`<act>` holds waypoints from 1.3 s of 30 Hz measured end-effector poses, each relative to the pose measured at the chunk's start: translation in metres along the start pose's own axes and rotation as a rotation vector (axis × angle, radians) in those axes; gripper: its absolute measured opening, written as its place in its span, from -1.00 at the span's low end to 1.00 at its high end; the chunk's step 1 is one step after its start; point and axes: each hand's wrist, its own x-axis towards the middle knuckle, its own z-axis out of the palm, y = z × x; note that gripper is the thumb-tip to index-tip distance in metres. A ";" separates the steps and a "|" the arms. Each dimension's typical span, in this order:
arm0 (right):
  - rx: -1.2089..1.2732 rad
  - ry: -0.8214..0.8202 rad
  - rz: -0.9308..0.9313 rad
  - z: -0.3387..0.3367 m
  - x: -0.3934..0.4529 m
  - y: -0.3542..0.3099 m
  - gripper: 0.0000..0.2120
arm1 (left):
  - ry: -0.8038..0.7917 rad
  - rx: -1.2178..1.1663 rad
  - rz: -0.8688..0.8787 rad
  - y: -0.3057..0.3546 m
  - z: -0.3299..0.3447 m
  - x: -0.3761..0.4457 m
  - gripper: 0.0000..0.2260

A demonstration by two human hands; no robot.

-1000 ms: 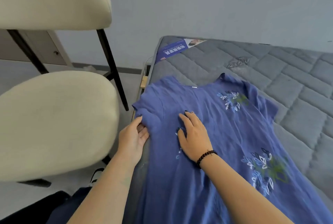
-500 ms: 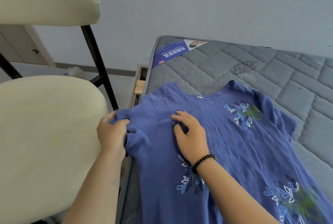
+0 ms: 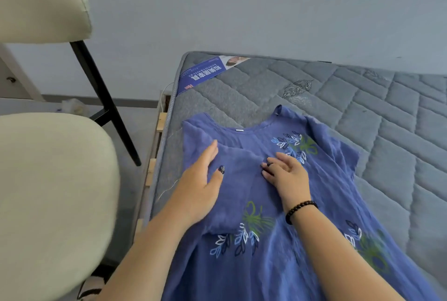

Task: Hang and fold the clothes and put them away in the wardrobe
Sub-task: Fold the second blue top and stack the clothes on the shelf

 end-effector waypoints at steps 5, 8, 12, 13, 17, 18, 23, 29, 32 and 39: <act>-0.467 0.353 -0.340 -0.045 0.034 -0.014 -0.66 | -0.119 0.748 0.106 -0.005 0.045 0.016 -0.47; -0.596 0.582 -0.304 -0.084 0.065 -0.031 -0.53 | -0.090 0.950 0.085 -0.018 0.062 0.022 -0.40; -0.723 0.617 0.059 -0.125 0.097 -0.046 -0.43 | -0.033 1.019 0.126 -0.036 0.068 0.024 -0.40; -0.725 0.572 0.102 -0.131 0.100 -0.051 -0.51 | -0.030 1.028 0.129 -0.035 0.069 0.024 -0.41; -0.688 0.276 0.095 -0.141 0.100 -0.069 -0.85 | 0.000 1.044 0.128 -0.035 0.070 0.024 -0.41; -0.695 0.242 0.093 -0.143 0.100 -0.073 -0.82 | 0.003 1.048 0.127 -0.035 0.070 0.024 -0.41; -0.479 0.532 0.033 -0.170 0.107 -0.084 -0.83 | 0.009 1.036 0.130 -0.035 0.071 0.024 -0.42; -0.436 0.283 0.156 -0.171 0.105 -0.068 -0.70 | 0.006 1.042 0.115 -0.031 0.070 0.023 -0.42; -0.623 0.352 -0.008 -0.177 0.105 -0.067 -0.92 | 0.012 1.036 0.118 -0.032 0.070 0.023 -0.41; -0.919 0.515 -0.239 -0.173 0.106 -0.091 -0.76 | 0.028 1.028 0.119 -0.032 0.070 0.023 -0.42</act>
